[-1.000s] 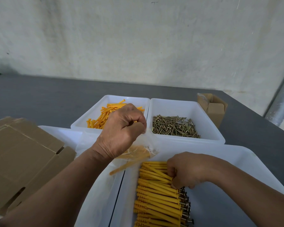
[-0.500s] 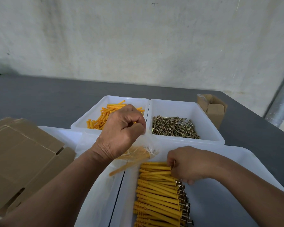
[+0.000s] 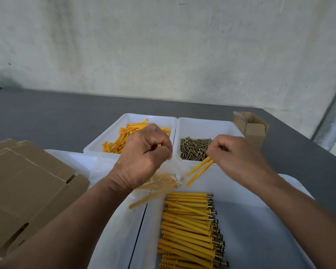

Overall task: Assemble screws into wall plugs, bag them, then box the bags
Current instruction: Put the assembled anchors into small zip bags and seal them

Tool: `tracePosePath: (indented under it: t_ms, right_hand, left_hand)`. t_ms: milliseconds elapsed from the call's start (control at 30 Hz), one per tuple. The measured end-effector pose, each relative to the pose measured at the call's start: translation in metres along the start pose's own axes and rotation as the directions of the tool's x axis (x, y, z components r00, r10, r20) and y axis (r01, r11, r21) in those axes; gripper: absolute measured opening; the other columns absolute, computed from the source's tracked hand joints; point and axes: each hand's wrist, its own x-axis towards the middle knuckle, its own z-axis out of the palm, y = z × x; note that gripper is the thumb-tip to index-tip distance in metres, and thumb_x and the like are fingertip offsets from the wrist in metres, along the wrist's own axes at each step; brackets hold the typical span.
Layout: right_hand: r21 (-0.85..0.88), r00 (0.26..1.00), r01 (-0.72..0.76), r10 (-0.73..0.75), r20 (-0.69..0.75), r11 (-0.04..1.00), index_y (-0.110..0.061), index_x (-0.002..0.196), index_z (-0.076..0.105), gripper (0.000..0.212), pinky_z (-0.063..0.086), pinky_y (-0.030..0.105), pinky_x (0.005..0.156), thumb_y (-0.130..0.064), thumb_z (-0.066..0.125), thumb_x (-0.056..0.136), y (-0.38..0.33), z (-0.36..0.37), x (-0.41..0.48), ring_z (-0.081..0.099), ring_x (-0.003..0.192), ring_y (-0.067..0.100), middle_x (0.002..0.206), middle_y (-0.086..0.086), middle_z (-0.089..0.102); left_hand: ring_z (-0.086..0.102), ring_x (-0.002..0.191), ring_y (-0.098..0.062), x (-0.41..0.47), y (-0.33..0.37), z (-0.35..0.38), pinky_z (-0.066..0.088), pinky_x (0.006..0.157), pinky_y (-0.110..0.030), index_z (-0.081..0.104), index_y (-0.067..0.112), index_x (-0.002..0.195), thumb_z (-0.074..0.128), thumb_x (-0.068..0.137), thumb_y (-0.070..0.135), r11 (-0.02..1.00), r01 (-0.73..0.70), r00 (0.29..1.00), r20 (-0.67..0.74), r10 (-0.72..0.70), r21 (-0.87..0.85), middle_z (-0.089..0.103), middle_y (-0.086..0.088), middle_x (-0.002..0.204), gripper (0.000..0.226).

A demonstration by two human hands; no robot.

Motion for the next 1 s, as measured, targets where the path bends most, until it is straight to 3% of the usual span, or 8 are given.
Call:
tracePosePath:
  t_ms: [133, 233, 367, 533, 667, 833, 933, 1000]
  right_hand:
    - [0.198, 0.994, -0.022, 0.044, -0.103, 0.980, -0.020, 0.070, 0.068, 0.019, 0.032, 0.025, 0.051, -0.024, 0.058, 0.085, 0.004, -0.010, 0.006, 0.043, 0.040, 0.004, 0.048, -0.011, 0.053]
    - [0.416, 0.986, -0.064, 0.121, -0.112, 0.907, -0.017, 0.069, 0.068, 0.014, 0.029, 0.025, 0.047, -0.022, 0.059, 0.078, 0.003, -0.015, 0.009, 0.033, 0.038, 0.007, 0.044, -0.009, 0.042]
    - [0.584, 0.979, -0.129, 0.197, -0.054, 0.802, -0.016, 0.061, 0.069, 0.029, 0.025, 0.018, 0.036, -0.005, 0.055, 0.083, -0.001, -0.012, 0.009, 0.029, 0.035, 0.006, 0.044, -0.008, 0.040]
    - [0.511, 0.993, -0.120, 0.100, 0.066, 0.851, -0.018, 0.074, 0.070, 0.018, 0.032, 0.026, 0.044, -0.014, 0.056, 0.085, -0.006, 0.006, 0.000, 0.036, 0.046, 0.014, 0.052, -0.005, 0.048]
    - [0.510, 0.989, -0.087, 0.015, 0.144, 0.856, -0.024, 0.078, 0.073, 0.023, 0.035, 0.027, 0.043, -0.011, 0.056, 0.087, -0.013, 0.020, -0.007, 0.041, 0.046, 0.014, 0.058, -0.006, 0.060]
    - [0.474, 0.961, -0.019, -0.115, 0.252, 0.880, -0.025, 0.096, 0.074, 0.016, 0.033, 0.008, 0.040, -0.014, 0.063, 0.092, -0.020, 0.033, -0.017, 0.047, 0.039, -0.001, 0.066, -0.006, 0.066]
    - [0.452, 0.937, 0.063, -0.209, 0.279, 0.890, -0.024, 0.104, 0.075, 0.017, 0.038, 0.007, 0.049, -0.015, 0.064, 0.094, -0.024, 0.036, -0.021, 0.055, 0.049, -0.006, 0.066, -0.014, 0.068]
    - [0.465, 0.915, 0.063, -0.237, 0.327, 0.883, -0.022, 0.107, 0.074, 0.017, 0.039, 0.008, 0.047, -0.018, 0.061, 0.096, -0.027, 0.034, -0.023, 0.055, 0.045, -0.006, 0.056, -0.020, 0.063]
  left_hand:
    - [0.056, 0.073, -0.018, 0.000, 0.000, 0.000, 0.046, 0.066, -0.033, 0.063, 0.016, 0.055, 0.053, 0.063, 0.012, 1.000, -0.003, 1.000, -0.001, 0.003, 0.006, 0.059, -0.002, 0.072, 0.013]
    - [0.056, 0.072, -0.016, 0.000, 0.000, 0.000, 0.046, 0.066, -0.032, 0.062, 0.018, 0.055, 0.052, 0.063, 0.013, 1.000, -0.015, 1.000, -0.007, 0.015, 0.014, 0.059, 0.000, 0.071, 0.014]
    - [0.057, 0.072, -0.015, 0.000, 0.001, 0.001, 0.047, 0.066, -0.033, 0.062, 0.017, 0.055, 0.053, 0.063, 0.012, 1.000, -0.021, 1.000, -0.003, 0.021, 0.013, 0.058, 0.002, 0.071, 0.014]
    - [0.057, 0.073, -0.018, 0.000, 0.002, 0.002, 0.048, 0.067, -0.040, 0.064, 0.013, 0.057, 0.052, 0.064, 0.011, 0.999, -0.030, 1.000, 0.000, 0.030, 0.024, 0.059, -0.001, 0.072, 0.014]
    - [0.056, 0.074, -0.021, -0.001, 0.004, 0.002, 0.046, 0.069, -0.043, 0.064, 0.011, 0.057, 0.052, 0.064, 0.010, 0.999, -0.029, 1.000, -0.001, 0.029, 0.031, 0.060, -0.005, 0.073, 0.014]
    - [0.056, 0.073, -0.025, -0.001, 0.005, 0.003, 0.045, 0.069, -0.045, 0.062, 0.017, 0.056, 0.052, 0.064, 0.010, 0.999, -0.042, 0.999, 0.003, 0.042, 0.029, 0.059, -0.005, 0.073, 0.015]
    - [0.056, 0.072, -0.025, -0.002, 0.006, 0.003, 0.047, 0.068, -0.046, 0.059, 0.022, 0.056, 0.051, 0.064, 0.008, 0.998, -0.056, 0.998, 0.012, 0.056, 0.019, 0.058, -0.003, 0.074, 0.018]
    - [0.056, 0.072, -0.024, -0.002, 0.006, 0.002, 0.047, 0.068, -0.046, 0.058, 0.024, 0.056, 0.051, 0.064, 0.008, 0.998, -0.062, 0.998, 0.013, 0.062, 0.020, 0.058, -0.003, 0.074, 0.019]
